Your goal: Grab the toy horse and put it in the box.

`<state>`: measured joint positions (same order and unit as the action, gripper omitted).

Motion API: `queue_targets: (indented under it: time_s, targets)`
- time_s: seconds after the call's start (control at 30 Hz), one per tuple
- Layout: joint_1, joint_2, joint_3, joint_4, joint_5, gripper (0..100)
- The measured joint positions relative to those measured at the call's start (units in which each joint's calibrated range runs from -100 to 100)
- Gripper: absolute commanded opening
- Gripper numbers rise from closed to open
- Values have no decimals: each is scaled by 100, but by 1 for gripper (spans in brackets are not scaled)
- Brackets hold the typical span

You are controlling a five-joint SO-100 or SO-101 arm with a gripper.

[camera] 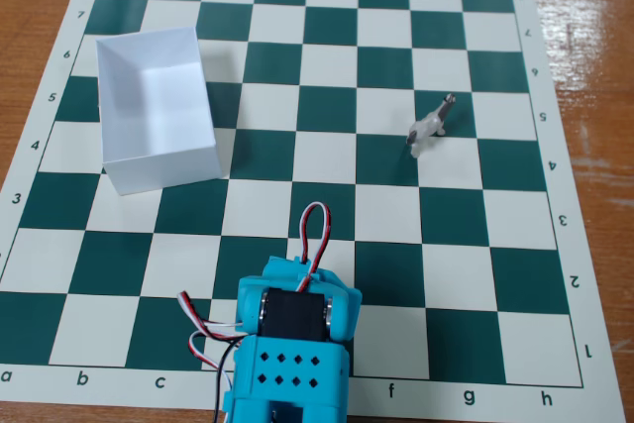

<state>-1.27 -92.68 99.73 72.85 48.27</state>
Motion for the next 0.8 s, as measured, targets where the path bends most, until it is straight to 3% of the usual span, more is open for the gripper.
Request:
queue_targets:
  time_s: [0.8]
  targets:
    - [0,-672,0,-35,5,2]
